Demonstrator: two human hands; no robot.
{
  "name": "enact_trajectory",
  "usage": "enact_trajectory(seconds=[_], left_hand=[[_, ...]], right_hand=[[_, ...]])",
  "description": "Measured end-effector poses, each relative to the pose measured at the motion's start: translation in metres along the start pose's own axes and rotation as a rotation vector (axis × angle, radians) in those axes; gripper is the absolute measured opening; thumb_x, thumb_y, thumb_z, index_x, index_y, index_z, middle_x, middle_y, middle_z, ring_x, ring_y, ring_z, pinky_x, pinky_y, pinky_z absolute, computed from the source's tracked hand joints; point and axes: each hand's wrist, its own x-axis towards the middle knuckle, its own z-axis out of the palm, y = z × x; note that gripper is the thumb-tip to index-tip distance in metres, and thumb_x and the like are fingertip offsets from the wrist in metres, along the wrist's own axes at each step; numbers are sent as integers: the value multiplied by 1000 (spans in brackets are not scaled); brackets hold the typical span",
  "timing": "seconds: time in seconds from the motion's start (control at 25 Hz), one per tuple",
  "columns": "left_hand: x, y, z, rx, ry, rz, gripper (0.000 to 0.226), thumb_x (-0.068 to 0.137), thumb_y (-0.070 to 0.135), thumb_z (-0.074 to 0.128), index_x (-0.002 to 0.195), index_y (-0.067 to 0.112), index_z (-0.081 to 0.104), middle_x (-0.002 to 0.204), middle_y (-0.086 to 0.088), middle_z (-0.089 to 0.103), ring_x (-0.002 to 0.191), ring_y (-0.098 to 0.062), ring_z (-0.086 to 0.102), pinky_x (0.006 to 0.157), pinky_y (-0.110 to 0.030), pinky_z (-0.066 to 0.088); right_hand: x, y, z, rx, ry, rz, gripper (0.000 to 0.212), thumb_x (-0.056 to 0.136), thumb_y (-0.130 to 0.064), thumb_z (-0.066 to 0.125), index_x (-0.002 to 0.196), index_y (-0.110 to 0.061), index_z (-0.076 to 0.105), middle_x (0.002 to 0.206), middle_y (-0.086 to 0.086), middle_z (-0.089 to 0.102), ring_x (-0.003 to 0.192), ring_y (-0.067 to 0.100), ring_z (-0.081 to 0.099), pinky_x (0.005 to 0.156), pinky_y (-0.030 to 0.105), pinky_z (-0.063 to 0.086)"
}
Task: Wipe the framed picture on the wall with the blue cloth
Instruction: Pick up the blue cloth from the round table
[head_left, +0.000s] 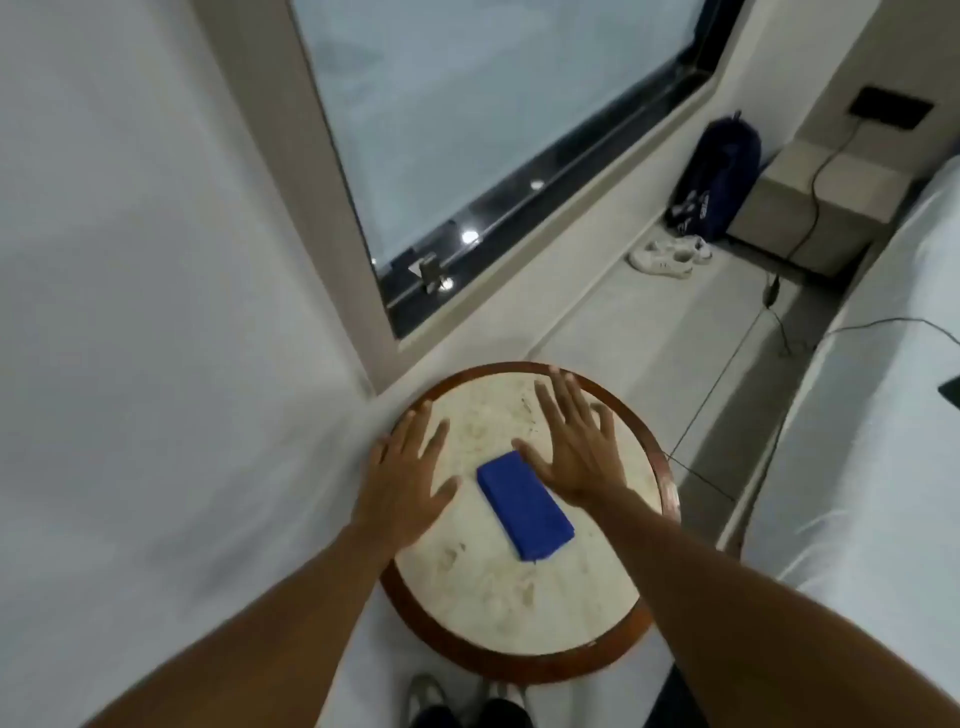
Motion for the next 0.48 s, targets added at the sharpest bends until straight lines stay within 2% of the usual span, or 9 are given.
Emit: enact_trajectory(seconds=[0.04, 0.16, 0.24, 0.28, 0.36, 0.48], left_hand=[[8, 0, 36, 28, -67, 48, 75, 97, 57, 43, 158, 19, 22, 168, -11, 16, 153, -31, 23, 119, -52, 29], [35, -12, 160, 105, -176, 155, 74, 99, 53, 40, 160, 21, 11, 170, -8, 2, 156, -27, 11, 123, -49, 23], [60, -17, 220, 178, -174, 210, 74, 100, 52, 36, 159, 21, 3, 170, -8, -4, 157, -26, 5, 123, -48, 19], [69, -18, 245, 207, -158, 239, 74, 100, 52, 35, 159, 19, 4, 170, -9, -2, 157, -26, 6, 123, -49, 19], [74, -18, 285, 202, -153, 293, 71, 100, 52, 36, 158, 16, 18, 169, -11, 11, 155, -27, 17, 120, -50, 26], [74, -22, 303, 147, -75, 312, 63, 100, 44, 32, 155, 12, 32, 165, -13, 26, 152, -29, 28, 115, -50, 35]], right_hand=[[-9, 15, 34, -37, -87, 29, 82, 90, -73, 17, 154, -23, 1, 162, 1, -10, 148, 20, -8, 115, 55, 19], [-31, 62, 157, -116, -186, 38, 84, 90, -75, 17, 154, -24, -2, 162, 2, -10, 148, 22, -6, 115, 53, 20], [-29, 77, 221, -116, -186, -17, 86, 89, -75, 21, 154, -23, -1, 162, 4, -6, 149, 23, -1, 113, 51, 23], [-28, 80, 245, -121, -183, -44, 87, 89, -74, 23, 154, -21, 0, 163, 4, -4, 149, 23, 0, 112, 50, 24], [-32, 78, 282, -108, -171, -62, 87, 90, -72, 27, 154, -17, 7, 163, 6, 0, 149, 21, 1, 110, 44, 24], [-35, 75, 298, -85, -79, -18, 70, 98, -56, 32, 152, -14, 22, 162, 8, 12, 149, 21, 8, 108, 37, 26]])
